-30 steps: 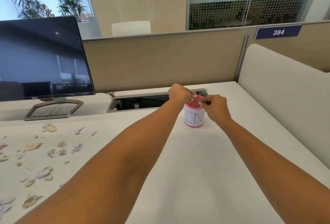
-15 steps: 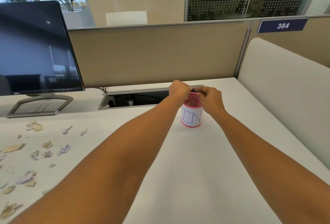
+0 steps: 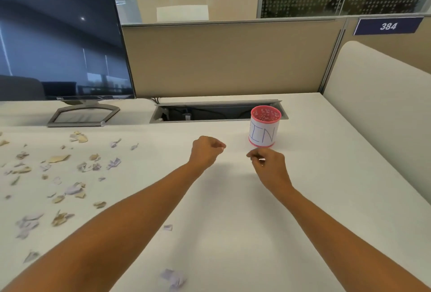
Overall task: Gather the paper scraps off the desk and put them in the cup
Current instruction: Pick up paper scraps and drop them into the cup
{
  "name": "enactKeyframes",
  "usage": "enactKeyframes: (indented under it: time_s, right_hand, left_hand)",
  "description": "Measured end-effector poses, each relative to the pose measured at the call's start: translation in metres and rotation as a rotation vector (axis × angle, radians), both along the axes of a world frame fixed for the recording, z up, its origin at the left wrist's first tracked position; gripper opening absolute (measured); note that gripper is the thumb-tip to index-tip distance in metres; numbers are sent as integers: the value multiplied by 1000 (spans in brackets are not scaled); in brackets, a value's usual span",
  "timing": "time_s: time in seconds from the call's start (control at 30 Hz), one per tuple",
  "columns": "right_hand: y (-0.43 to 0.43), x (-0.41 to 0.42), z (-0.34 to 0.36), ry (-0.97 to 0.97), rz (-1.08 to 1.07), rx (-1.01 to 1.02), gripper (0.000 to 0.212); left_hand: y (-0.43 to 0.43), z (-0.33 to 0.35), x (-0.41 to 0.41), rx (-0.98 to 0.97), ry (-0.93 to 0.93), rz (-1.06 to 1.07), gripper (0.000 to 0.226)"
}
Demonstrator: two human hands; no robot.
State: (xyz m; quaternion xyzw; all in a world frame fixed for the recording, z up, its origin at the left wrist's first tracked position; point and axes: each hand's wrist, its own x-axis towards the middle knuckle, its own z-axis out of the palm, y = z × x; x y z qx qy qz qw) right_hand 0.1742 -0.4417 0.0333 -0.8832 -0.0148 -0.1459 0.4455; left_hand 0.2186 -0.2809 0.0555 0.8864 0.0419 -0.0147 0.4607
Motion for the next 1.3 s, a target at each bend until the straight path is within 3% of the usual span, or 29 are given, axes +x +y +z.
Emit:
enactKeyframes:
  time_s: [0.3,0.53,0.77,1.0,1.17,1.3]
  right_hand:
    - [58,-74,-34,149,383,-118,27]
    - [102,-103,-29,203,598,-339,35]
    - [127,-133,-20,303,829,-495,42]
    - [107,-150,-16,234,961,-662,47]
    - [101,-151,-14,115,941,-721,45]
    - [103,-145,-14,147,887,-713,51]
  left_hand:
    - [123,-23,-84,270,-26,74,26]
    - [141,-43,-125,412,60,-332,43]
    - [142,-55,-151,547,13,-356,43]
    - [148,-62,-176,595,-71,-298,40]
    - [146,-60,-187,636,-160,-295,31]
    - [143,-56,-190,576,-163,-216,22]
